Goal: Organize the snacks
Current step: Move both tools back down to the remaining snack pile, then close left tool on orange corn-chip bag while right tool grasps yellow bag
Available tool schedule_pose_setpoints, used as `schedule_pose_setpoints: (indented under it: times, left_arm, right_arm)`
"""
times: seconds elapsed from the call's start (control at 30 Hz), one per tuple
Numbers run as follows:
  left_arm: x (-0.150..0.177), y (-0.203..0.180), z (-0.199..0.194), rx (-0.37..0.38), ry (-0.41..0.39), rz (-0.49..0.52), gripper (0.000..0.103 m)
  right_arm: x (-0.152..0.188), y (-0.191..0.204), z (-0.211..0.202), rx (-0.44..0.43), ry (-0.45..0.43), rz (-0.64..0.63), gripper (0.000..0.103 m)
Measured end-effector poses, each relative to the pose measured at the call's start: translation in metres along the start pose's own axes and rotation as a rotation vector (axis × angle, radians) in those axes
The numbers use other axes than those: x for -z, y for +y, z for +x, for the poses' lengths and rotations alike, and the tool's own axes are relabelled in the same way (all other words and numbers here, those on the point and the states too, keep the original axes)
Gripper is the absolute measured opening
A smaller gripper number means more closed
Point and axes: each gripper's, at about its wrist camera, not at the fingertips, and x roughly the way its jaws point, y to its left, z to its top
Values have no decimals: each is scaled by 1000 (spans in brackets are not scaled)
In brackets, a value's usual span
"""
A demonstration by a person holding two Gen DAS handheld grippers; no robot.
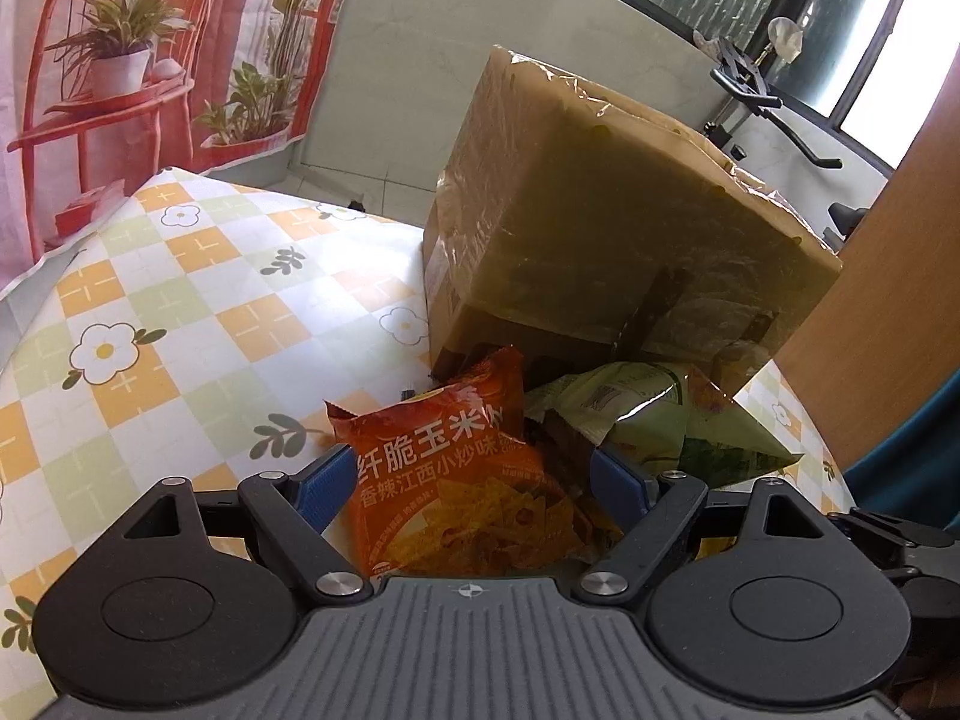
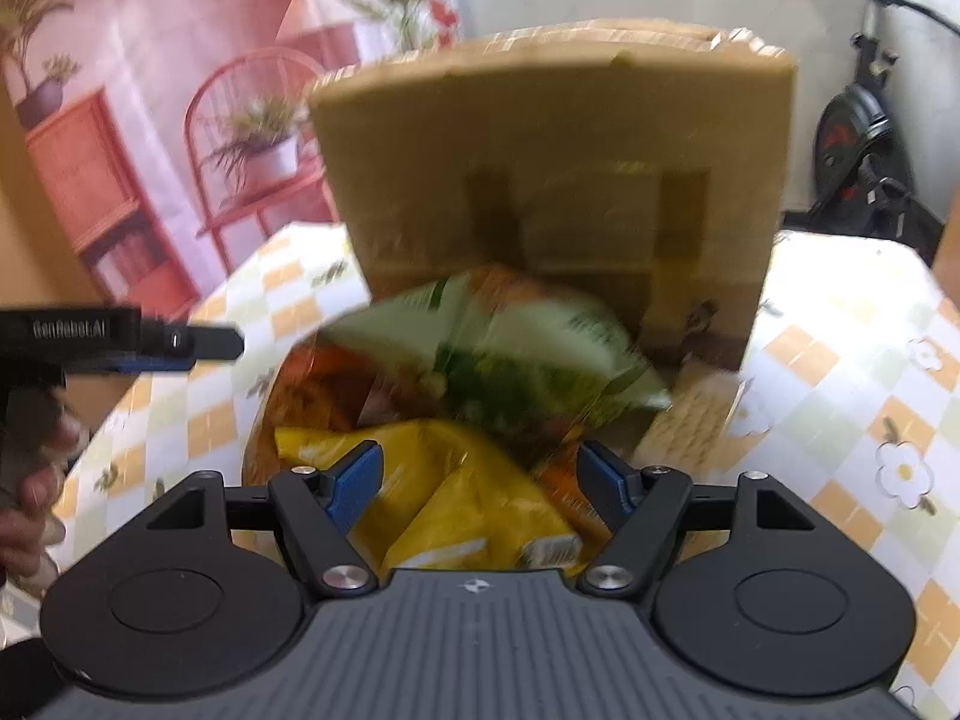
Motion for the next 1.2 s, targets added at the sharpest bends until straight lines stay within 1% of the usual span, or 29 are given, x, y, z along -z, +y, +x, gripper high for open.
schedule_pose_setpoints:
  times: [0.13, 0.27, 0.4, 0.5, 0.53, 0.63, 0.7, 0.8, 0.87, 0.97, 1.07, 1.2]
  left_arm:
    - [2, 3, 0, -4, 5, -12, 87]
    - [2, 4, 1, -5, 8, -18, 87]
    - [2, 4, 4, -2, 19, -21, 87]
    - [3, 4, 8, -4, 34, -28, 87]
    - [3, 4, 9, -6, 38, -30, 87]
    - [3, 4, 17, -9, 55, -42, 87]
    - [4, 5, 22, -10, 68, -62, 87]
    - [5, 8, 29, -2, 87, -111, 87]
    - [5, 11, 33, -7, 90, -138, 87]
    - [1, 13, 37, -20, 74, -158, 87]
    - [-4, 18, 43, -7, 58, -204, 88]
    - [-7, 25, 54, -5, 66, -261, 88]
  right_arm:
    - [1, 12, 7, -18, 25, -63, 78]
    - [2, 22, 14, -40, 45, -120, 88]
    - [4, 28, 27, -54, 89, -151, 90]
    - [8, 27, 36, -13, 100, -152, 90]
    - [9, 26, 36, -17, 97, -150, 90]
    - [11, 22, 35, -26, 76, -139, 88]
    - [12, 19, 34, -31, 66, -126, 82]
    - [12, 16, 31, -14, 53, -117, 76]
    - [11, 13, 27, -11, 41, -108, 75]
    - [11, 7, 23, -14, 28, -90, 74]
    - [12, 5, 23, -20, 29, -81, 73]
    - [12, 5, 23, -24, 29, -78, 73]
